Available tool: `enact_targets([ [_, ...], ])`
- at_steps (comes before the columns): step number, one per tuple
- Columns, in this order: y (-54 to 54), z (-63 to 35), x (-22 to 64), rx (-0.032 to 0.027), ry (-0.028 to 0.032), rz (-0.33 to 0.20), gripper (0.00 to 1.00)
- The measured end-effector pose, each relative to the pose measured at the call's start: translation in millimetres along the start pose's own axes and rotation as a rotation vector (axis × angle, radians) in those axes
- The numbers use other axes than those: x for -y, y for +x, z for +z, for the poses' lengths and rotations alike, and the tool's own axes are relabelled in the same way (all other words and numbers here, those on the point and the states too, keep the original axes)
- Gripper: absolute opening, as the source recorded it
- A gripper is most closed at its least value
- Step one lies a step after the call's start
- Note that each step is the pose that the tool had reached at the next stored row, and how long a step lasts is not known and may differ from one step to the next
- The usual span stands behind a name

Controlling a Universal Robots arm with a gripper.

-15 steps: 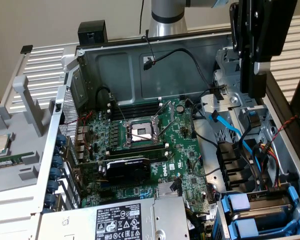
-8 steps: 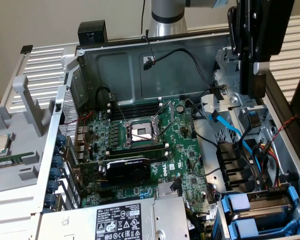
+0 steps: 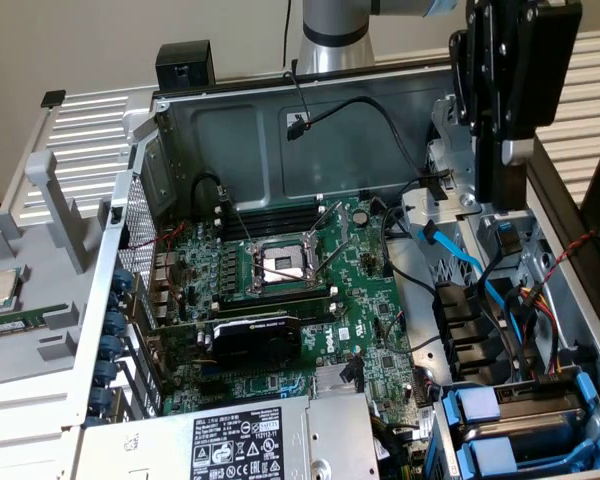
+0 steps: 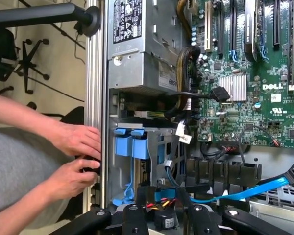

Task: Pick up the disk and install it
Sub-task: 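Insert the second disk wire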

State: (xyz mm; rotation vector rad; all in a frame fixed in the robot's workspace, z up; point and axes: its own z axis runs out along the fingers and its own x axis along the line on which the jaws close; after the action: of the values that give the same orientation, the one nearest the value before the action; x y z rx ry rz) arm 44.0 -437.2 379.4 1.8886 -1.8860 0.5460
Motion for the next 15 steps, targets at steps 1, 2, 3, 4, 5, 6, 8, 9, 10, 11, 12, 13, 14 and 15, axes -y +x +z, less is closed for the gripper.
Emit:
enact_targets([
  [1, -0.6, 0.9, -0.8, -0.0022, 0.0010, -0.001, 0.37],
  [2, -1.2, 1.9, -1.8, -0.0047, 0.0017, -0.003, 0.37],
  [3, -1.7, 2.6, -3.0, -0.0075, 0.0024, -0.004, 0.37],
  [4, -2.2, 3.4, -4.4, -0.0104, 0.0031, -0.005, 0.37],
  [5, -2.7, 4.1, -5.8, -0.0134, 0.0039, -0.006, 0.37],
  [6, -3.1, 4.9, -7.2, -0.0169, 0.0051, -0.008, 0.37],
  [8, -3.8, 5.9, -8.9, -0.0266, 0.0083, -0.013, 0.37],
  [9, -4.0, 6.2, -9.1, -0.0324, 0.0107, -0.016, 0.37],
  [10, -4.2, 6.5, -9.2, -0.0380, 0.0139, -0.021, 0.37],
  [11, -4.4, 6.7, -9.3, -0.0432, 0.0179, -0.027, 0.37],
  [12, -4.5, 7.0, -9.4, -0.0482, 0.0229, -0.034, 0.37],
  [13, -4.7, 7.3, -9.5, -0.0519, 0.0285, -0.043, 0.37],
  [14, -5.1, 7.8, -9.7, -0.0548, 0.0353, -0.053, 0.37],
  [15, -5.7, 8.8, -10.3, -0.0570, 0.0412, -0.061, 0.37],
])
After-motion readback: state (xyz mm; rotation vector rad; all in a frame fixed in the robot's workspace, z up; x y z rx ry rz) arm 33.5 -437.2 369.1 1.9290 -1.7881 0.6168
